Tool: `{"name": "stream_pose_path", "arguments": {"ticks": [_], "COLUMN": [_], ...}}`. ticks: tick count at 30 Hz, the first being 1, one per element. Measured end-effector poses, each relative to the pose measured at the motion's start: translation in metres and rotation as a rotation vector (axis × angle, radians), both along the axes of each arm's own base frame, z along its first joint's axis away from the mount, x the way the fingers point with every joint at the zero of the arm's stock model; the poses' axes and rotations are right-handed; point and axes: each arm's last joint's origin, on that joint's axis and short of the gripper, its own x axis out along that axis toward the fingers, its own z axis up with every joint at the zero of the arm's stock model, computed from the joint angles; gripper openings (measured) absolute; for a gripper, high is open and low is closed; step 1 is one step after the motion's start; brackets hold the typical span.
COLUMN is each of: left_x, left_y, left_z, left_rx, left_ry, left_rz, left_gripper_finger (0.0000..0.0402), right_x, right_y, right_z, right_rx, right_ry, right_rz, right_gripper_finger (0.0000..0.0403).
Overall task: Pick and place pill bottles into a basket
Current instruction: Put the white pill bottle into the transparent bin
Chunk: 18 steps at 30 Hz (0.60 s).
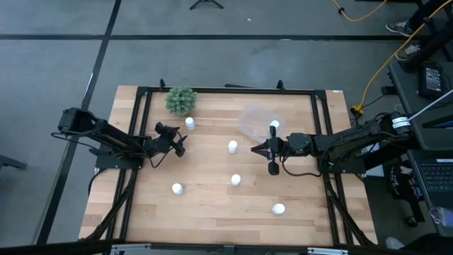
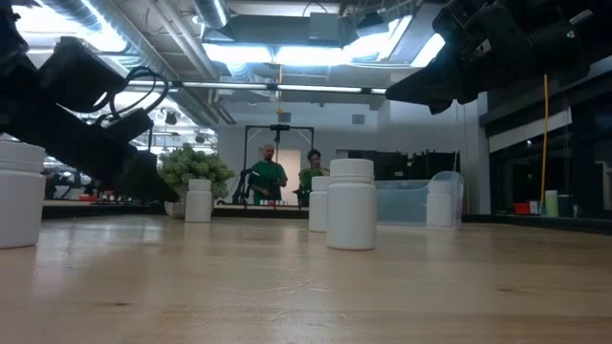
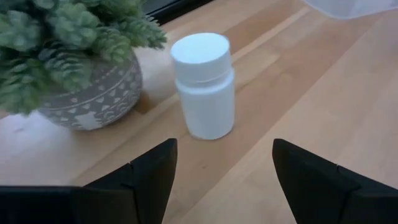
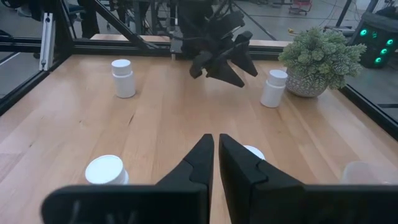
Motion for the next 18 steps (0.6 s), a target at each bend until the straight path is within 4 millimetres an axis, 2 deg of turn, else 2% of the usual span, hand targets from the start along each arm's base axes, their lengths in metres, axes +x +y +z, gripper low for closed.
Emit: {"name": "stream_pose_path", "arguments": {"ticks": [5,10,18], "left_x": [0.005,0.004,0.007], "left_y": [0.009,0.023,0.036], "left_z": [0.001,-0.003,-0.003], "left_rx": [0.023,-0.046,-0.046], "left_ry": [-0.009,0.002,0.006], "left_rz": [-0.025,-0.032,-0.072], "left_gripper_finger": [0.0258,0.0258,0.0258], "right_x": [0.000,0.000,0.000], "right_y": [0.000,0.000,0.000], "right_z": [0.000,0.000,0.000], "right_rx": [0.000,0.003,0.001], "right_ry": [0.000,0.000,-0.002], "right_rz": [0.000,-0.001,0.000], "right_gripper_finger": [0.0030,0.0030,0.0030]}}
